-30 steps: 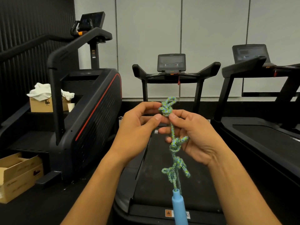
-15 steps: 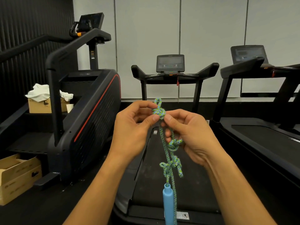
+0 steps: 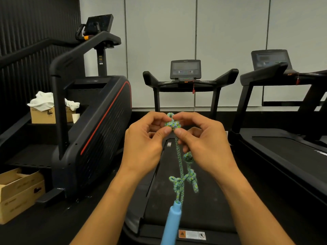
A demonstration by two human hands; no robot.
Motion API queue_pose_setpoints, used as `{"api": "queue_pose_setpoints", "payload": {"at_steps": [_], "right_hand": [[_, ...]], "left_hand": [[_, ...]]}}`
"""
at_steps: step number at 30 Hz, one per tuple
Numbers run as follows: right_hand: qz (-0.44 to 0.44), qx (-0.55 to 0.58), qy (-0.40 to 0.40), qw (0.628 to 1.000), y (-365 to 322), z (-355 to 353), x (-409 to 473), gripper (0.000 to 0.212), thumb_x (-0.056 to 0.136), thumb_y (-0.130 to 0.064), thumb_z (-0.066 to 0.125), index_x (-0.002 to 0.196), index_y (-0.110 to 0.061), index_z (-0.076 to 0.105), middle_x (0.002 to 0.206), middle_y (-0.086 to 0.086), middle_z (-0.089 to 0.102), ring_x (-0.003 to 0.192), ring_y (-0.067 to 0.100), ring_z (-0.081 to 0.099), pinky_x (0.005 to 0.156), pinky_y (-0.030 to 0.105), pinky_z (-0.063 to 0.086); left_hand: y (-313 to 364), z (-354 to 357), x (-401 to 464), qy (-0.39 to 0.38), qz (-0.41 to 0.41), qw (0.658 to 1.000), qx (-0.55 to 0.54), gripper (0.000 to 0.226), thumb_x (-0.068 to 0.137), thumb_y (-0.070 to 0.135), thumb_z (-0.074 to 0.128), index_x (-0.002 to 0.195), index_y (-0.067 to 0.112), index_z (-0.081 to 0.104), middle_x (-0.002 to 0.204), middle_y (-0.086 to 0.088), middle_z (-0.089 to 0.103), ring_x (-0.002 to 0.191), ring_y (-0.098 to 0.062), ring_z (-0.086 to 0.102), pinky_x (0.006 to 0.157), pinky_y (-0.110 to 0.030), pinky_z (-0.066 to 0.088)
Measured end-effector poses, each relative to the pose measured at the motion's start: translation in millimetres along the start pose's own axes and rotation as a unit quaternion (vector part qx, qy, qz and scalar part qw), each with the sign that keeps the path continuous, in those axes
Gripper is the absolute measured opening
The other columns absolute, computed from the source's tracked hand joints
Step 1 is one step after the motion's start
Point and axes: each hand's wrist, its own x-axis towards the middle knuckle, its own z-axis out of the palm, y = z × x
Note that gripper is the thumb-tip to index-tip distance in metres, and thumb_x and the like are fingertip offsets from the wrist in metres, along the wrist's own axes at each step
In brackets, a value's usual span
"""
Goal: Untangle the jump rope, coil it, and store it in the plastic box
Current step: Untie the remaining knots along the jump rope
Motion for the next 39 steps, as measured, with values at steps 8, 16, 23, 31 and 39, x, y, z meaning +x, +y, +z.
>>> {"api": "queue_pose_setpoints", "payload": {"at_steps": [8, 16, 23, 31, 39], "right_hand": [[0.036, 0.012, 0.021, 0.999, 4.8, 2.9, -0.4, 0.016, 0.086, -0.008, 0.073, 0.092, -0.023, 0.071, 0.077, 0.001, 0.073, 0.057, 0.021, 0.068, 0.049, 0.03, 0.053], [0.095, 0.15, -0.02, 0.984, 6.4, 2.6, -1.2, 0.015, 0.095, 0.001, 0.057, 0.102, -0.007, 0.067, 0.075, 0.017, 0.066, 0.06, 0.026, 0.056, 0.047, 0.028, 0.047], [0.141, 0.133, -0.112, 0.975, 11.3, -3.2, -2.2, 0.014, 0.094, -0.002, 0.061, 0.104, -0.01, 0.067, 0.071, 0.007, 0.062, 0.059, 0.015, 0.051, 0.048, 0.024, 0.039], [0.144, 0.112, -0.167, 0.969, 9.0, 2.3, -4.7, 0.017, 0.095, -0.008, 0.061, 0.108, -0.017, 0.066, 0.072, 0.009, 0.069, 0.05, 0.009, 0.042, 0.047, 0.02, 0.036], [0.104, 0.124, -0.045, 0.986, 1.9, 11.2, -5.9, 0.007, 0.092, -0.006, 0.065, 0.099, -0.009, 0.065, 0.072, 0.014, 0.063, 0.053, 0.017, 0.052, 0.045, 0.025, 0.042]], "left_hand": [[2.9, 0.1, -1.2, -0.042, -0.001, 0.998, -0.048, 0.031, 0.087, -0.013, 0.063, 0.102, 0.013, 0.069, 0.101, 0.003, 0.075, 0.098, -0.006, 0.071, 0.08, -0.017, 0.054], [4.8, -3.3, 1.3, -0.033, -0.147, 0.964, -0.218, 0.021, 0.101, 0.007, 0.049, 0.112, 0.008, 0.066, 0.101, -0.01, 0.074, 0.083, -0.014, 0.068, 0.065, -0.024, 0.049], [-1.3, -10.1, 5.2, 0.039, -0.167, 0.968, -0.181, 0.014, 0.086, 0.003, 0.07, 0.095, 0.013, 0.075, 0.083, -0.017, 0.071, 0.073, -0.026, 0.059, 0.071, -0.04, 0.049], [-3.1, -14.3, 7.1, 0.147, -0.097, 0.979, -0.104, 0.015, 0.087, 0.006, 0.072, 0.08, 0.019, 0.072, 0.072, -0.002, 0.075, 0.067, -0.009, 0.067, 0.059, -0.019, 0.05], [8.6, -17.9, 3.3, -0.015, -0.09, 0.995, -0.04, 0.01, 0.09, 0.017, 0.071, 0.099, 0.02, 0.074, 0.106, -0.004, 0.067, 0.087, -0.016, 0.07, 0.078, -0.037, 0.06]]}}
